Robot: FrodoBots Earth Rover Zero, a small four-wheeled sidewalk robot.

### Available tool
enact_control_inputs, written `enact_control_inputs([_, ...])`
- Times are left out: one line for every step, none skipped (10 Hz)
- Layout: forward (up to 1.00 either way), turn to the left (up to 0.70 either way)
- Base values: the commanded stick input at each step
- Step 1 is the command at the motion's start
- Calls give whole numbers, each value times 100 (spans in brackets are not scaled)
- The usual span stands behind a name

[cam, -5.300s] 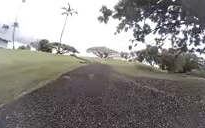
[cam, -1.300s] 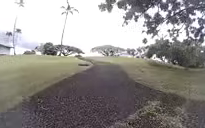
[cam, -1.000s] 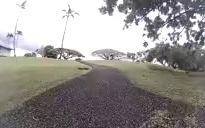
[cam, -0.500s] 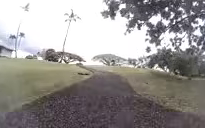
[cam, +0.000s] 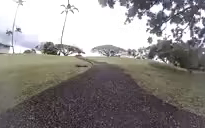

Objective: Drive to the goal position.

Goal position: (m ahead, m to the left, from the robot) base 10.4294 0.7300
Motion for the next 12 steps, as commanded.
enact_control_inputs([69, 1])
enact_control_inputs([69, 1])
enact_control_inputs([68, 1])
enact_control_inputs([68, 1])
enact_control_inputs([68, 1])
enact_control_inputs([69, 1])
enact_control_inputs([68, 1])
enact_control_inputs([68, 1])
enact_control_inputs([68, 1])
enact_control_inputs([68, 1])
enact_control_inputs([68, 0])
enact_control_inputs([68, -21])
